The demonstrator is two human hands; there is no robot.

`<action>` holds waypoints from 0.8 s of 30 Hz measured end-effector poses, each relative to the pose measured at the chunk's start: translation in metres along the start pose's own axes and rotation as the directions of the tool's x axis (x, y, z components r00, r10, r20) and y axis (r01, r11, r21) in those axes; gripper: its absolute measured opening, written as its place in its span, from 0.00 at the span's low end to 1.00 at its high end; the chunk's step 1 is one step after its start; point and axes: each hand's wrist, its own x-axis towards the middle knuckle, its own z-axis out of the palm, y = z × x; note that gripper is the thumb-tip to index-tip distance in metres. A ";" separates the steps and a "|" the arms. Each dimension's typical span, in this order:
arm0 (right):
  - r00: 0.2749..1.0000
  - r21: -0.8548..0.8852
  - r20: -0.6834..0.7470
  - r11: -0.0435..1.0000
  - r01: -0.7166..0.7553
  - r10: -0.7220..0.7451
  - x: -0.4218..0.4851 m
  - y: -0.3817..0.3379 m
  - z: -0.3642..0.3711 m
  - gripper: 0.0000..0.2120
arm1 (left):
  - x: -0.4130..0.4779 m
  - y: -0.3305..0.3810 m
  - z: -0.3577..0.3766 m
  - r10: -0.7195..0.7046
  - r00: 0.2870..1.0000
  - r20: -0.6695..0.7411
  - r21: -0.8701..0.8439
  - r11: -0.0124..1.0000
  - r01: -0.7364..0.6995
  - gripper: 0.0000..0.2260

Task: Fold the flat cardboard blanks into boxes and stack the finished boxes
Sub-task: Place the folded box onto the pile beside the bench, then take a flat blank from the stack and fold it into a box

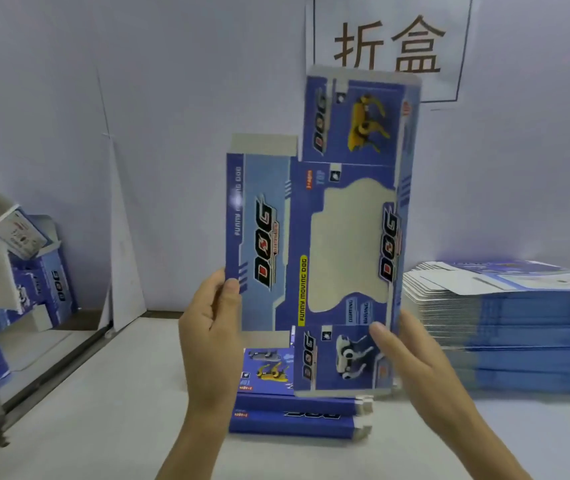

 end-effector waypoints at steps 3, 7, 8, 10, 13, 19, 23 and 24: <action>0.996 0.237 -0.082 0.970 0.046 -0.027 -0.002 -0.017 -0.001 0.12 | 0.000 -0.004 0.003 -0.121 0.992 0.039 -0.043 0.991 0.123 0.13; 0.930 -0.044 -0.182 0.948 0.317 -0.319 -0.011 -0.019 0.011 0.15 | -0.016 -0.001 0.016 -0.213 0.929 0.303 0.126 0.975 0.182 0.33; 0.904 -0.167 -0.153 0.912 0.374 -0.399 -0.013 -0.018 0.017 0.15 | -0.022 0.003 0.022 -0.222 0.867 0.447 0.040 0.973 0.229 0.33; 0.866 -0.301 -0.020 0.829 0.471 -0.500 -0.017 -0.014 0.030 0.15 | -0.035 0.010 0.032 -0.204 0.739 0.642 -0.102 0.933 0.346 0.28; 0.822 -0.431 0.259 0.701 0.569 -0.508 -0.018 -0.009 0.034 0.20 | -0.037 0.002 0.038 -0.335 0.833 0.440 -0.201 0.868 0.455 0.16; 0.920 -0.404 -0.190 0.881 0.245 -0.343 -0.007 -0.013 0.006 0.27 | -0.001 -0.006 0.008 -0.295 0.901 0.317 -0.207 0.906 0.369 0.22; 0.971 0.160 -0.207 0.976 0.151 -0.116 0.000 -0.018 -0.015 0.25 | 0.002 -0.012 0.003 -0.280 0.821 0.497 -0.197 0.885 0.421 0.24; 0.980 0.221 -0.165 0.965 0.144 -0.109 -0.001 -0.019 -0.017 0.19 | 0.000 -0.013 0.004 -0.267 0.806 0.528 -0.170 0.897 0.408 0.25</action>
